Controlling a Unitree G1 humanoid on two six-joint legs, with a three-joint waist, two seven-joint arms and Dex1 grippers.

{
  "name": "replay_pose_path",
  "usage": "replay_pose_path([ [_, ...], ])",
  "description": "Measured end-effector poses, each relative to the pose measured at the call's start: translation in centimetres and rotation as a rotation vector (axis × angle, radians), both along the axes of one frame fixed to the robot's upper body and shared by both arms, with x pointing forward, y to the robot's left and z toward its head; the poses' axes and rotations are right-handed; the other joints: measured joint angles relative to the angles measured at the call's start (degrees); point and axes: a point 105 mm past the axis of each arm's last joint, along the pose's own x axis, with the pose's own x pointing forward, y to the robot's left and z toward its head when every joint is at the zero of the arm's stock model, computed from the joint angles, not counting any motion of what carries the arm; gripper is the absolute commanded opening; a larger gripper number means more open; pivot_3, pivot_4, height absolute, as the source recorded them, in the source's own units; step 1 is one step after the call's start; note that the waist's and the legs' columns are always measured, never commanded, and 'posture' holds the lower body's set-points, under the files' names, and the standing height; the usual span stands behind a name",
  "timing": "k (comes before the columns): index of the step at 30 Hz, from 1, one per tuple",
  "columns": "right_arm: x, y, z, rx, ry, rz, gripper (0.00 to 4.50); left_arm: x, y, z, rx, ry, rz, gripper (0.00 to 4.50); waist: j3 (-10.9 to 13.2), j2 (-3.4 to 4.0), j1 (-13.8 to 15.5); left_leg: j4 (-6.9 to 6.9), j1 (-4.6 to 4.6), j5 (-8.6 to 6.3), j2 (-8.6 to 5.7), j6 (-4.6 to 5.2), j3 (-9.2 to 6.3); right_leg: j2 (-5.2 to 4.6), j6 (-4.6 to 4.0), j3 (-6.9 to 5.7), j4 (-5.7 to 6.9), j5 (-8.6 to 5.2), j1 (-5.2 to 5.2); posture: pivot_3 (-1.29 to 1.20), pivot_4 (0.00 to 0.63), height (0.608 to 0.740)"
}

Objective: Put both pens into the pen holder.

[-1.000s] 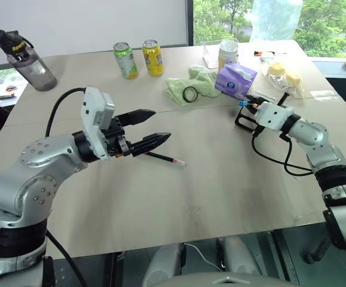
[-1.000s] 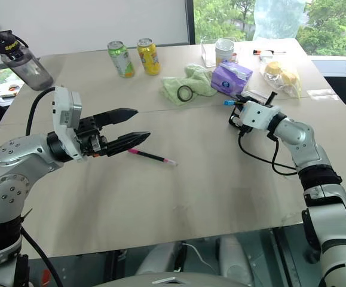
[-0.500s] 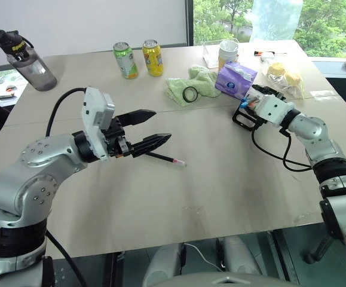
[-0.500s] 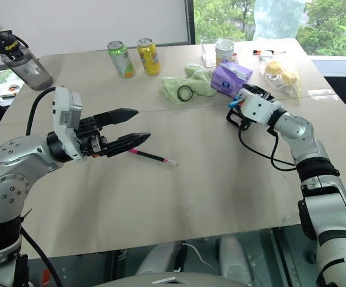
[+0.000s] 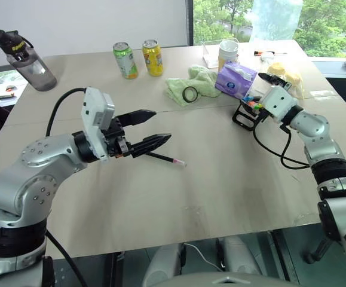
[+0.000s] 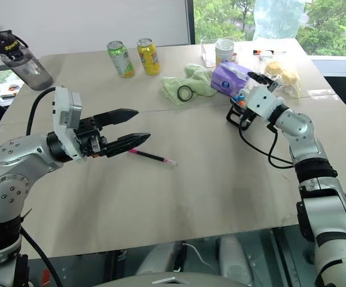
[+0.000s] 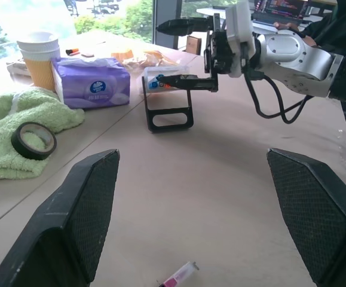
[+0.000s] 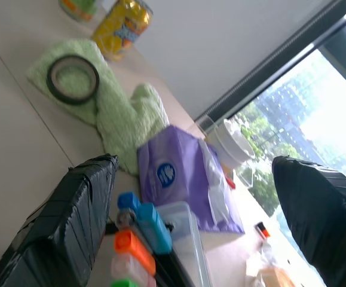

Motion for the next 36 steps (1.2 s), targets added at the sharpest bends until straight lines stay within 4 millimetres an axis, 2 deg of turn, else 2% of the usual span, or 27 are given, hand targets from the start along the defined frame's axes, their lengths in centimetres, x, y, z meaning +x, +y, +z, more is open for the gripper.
replay_pose_path([
  [4,-1.2,2.1,-0.1,0.074,0.105,0.093,4.44,0.0,0.4,-0.6,-0.002,0.019,0.015,4.07,0.0,0.00,0.0,0.00,-0.01,0.00,0.00,0.00,-0.03,-0.01,0.00,0.06,-0.01,0.00,0.00,0.00,0.150,0.740],
  [7,-3.3,4.6,-0.2,0.185,0.278,0.229,4.44,-0.1,1.5,-2.0,0.007,0.066,0.059,4.07,0.0,0.02,0.0,-0.03,-0.02,0.00,0.02,0.00,-0.06,-0.01,0.00,0.10,-0.01,0.00,-0.02,0.00,0.150,0.740],
  [9,-5.3,6.5,-0.4,0.188,0.380,0.330,4.44,-0.2,2.5,-2.3,-0.001,0.074,0.097,4.07,0.0,0.02,0.3,-0.02,-0.02,0.00,0.02,0.00,-0.12,-0.03,0.00,0.05,-0.03,0.00,0.00,0.00,0.150,0.740],
  [11,-6.8,7.5,-0.8,0.194,0.449,0.392,4.44,-0.6,3.3,-3.1,0.007,0.093,0.132,4.07,0.0,0.03,0.4,-0.02,-0.01,-0.01,0.00,0.01,-0.11,-0.06,0.00,0.06,-0.04,0.00,0.02,0.00,0.150,0.740],
  [15,-9.0,7.5,-2.1,0.185,0.561,0.442,4.44,-1.0,3.7,-6.1,-0.052,0.196,0.212,4.07,0.0,0.03,1.0,0.00,-0.03,-0.02,-0.03,0.03,-0.13,-0.10,0.00,0.02,-0.08,0.00,0.04,0.00,0.150,0.740],
  [17,-10.4,7.2,-2.7,0.170,0.607,0.481,4.44,-1.4,3.0,-8.1,-0.104,0.263,0.276,4.07,0.0,0.02,1.2,0.00,-0.04,-0.02,-0.03,0.03,-0.13,-0.11,0.00,0.03,-0.08,0.00,0.05,0.00,0.150,0.740],
  [19,-11.4,7.0,-2.9,0.154,0.640,0.510,4.44,-1.5,2.0,-9.3,-0.138,0.310,0.312,4.07,0.0,0.01,1.4,0.02,-0.02,-0.02,-0.02,0.03,-0.14,-0.10,0.00,0.01,-0.04,0.00,0.07,0.00,0.150,0.740],
  [21,-12.1,6.8,-3.1,0.136,0.661,0.524,4.44,-1.0,1.6,-9.5,-0.156,0.309,0.370,4.07,0.0,0.00,1.6,0.02,0.05,-0.02,-0.01,0.02,-0.12,-0.06,0.00,0.03,0.03,0.00,0.11,0.00,0.150,0.740],
  [23,-12.2,6.3,-3.3,0.133,0.672,0.506,4.44,0.5,1.5,-9.5,-0.174,0.292,0.491,4.07,0.0,0.05,2.0,0.06,0.15,-0.02,-0.02,0.02,-0.12,-0.07,0.01,0.01,0.02,0.01,0.23,0.00,0.150,0.740],
  [27,-11.9,6.3,-3.1,0.153,0.660,0.490,4.44,2.9,-1.2,-9.3,-0.206,0.309,0.614,4.07,-0.1,-0.05,2.3,0.40,-0.04,-0.06,-0.07,0.08,-0.17,-0.08,0.12,-0.07,0.01,0.07,0.25,0.00,0.150,0.740],
  [30,-11.7,6.0,-3.1,0.161,0.658,0.477,4.44,4.2,-2.0,-8.6,-0.221,0.348,0.667,4.07,-0.1,-0.06,2.1,0.42,-0.04,-0.06,-0.09,0.09,-0.15,-0.08,0.13,-0.05,0.01,0.07,0.25,0.00,0.150,0.740],
  [36,-11.2,4.5,-3.2,0.160,0.643,0.423,4.44,3.8,-2.3,-10.7,-0.081,0.457,0.701,4.07,-0.1,-0.06,1.9,0.38,-0.03,-0.06,-0.07,0.09,-0.13,-0.05,0.13,-0.02,0.02,0.07,0.21,0.00,0.150,0.740],
])
